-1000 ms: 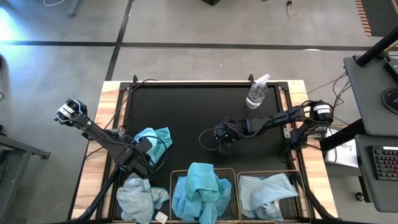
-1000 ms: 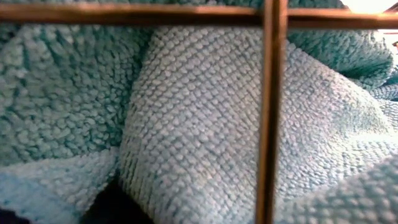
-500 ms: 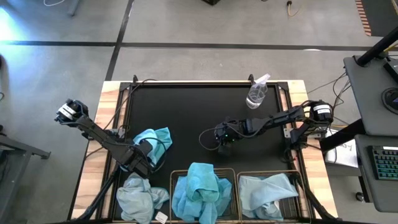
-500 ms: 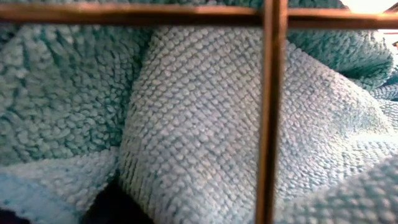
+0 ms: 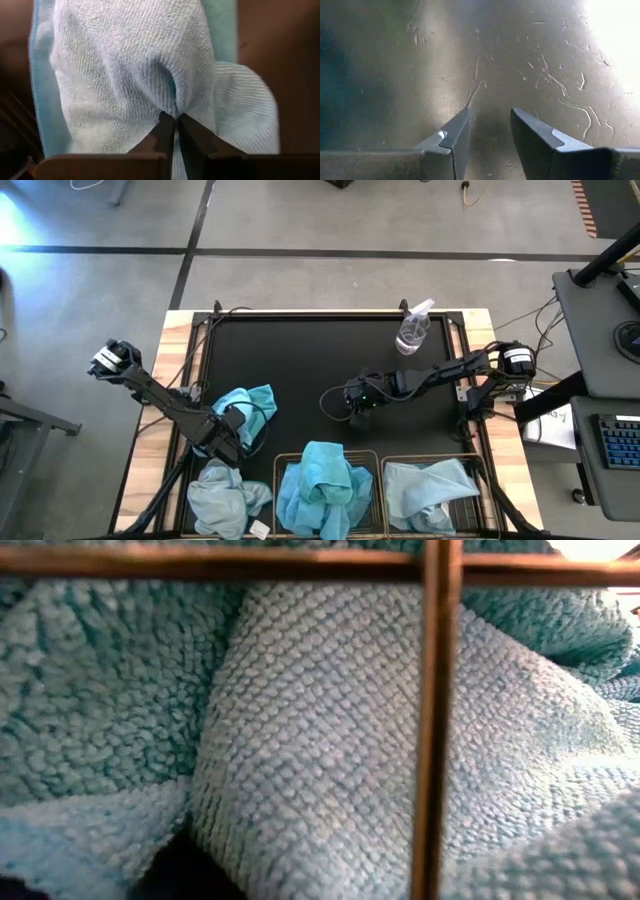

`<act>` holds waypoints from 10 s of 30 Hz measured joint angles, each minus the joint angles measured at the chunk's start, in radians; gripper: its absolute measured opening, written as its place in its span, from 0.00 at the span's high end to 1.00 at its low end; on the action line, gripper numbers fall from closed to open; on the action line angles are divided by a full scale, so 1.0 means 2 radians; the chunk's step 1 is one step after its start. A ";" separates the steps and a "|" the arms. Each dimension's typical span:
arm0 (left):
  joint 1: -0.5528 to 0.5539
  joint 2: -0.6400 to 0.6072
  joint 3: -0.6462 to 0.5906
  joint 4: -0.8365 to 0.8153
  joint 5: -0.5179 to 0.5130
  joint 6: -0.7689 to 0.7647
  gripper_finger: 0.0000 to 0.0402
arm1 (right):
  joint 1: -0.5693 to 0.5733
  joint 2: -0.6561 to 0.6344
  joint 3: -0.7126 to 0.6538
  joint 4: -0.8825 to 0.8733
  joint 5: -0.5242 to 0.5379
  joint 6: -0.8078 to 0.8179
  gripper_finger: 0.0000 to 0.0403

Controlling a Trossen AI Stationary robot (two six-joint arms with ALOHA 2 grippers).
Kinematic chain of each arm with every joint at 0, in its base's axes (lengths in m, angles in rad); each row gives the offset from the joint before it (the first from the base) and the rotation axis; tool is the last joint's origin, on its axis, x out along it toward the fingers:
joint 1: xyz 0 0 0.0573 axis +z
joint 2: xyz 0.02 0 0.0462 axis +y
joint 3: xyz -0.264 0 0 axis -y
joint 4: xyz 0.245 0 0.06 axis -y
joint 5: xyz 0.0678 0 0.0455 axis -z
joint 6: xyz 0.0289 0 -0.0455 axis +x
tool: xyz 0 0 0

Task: Sort microfiber towel by color & place in baskets
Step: Put the blue towel into the left wire basket

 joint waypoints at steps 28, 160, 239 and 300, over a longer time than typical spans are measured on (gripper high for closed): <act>-0.002 0.106 0.459 -0.035 -0.181 0.301 1.00 | 0.000 0.000 0.000 0.000 0.000 -0.004 0.67; 0.030 0.205 0.310 0.200 0.065 0.524 1.00 | 0.074 0.000 0.000 0.022 -0.004 0.084 0.67; 0.033 0.014 0.203 0.132 0.035 0.578 0.69 | 0.074 0.000 -0.002 0.020 -0.004 0.078 0.67; 0.030 -0.228 0.003 0.245 0.049 0.464 0.69 | 0.030 -0.367 -0.321 0.354 -0.209 0.065 0.67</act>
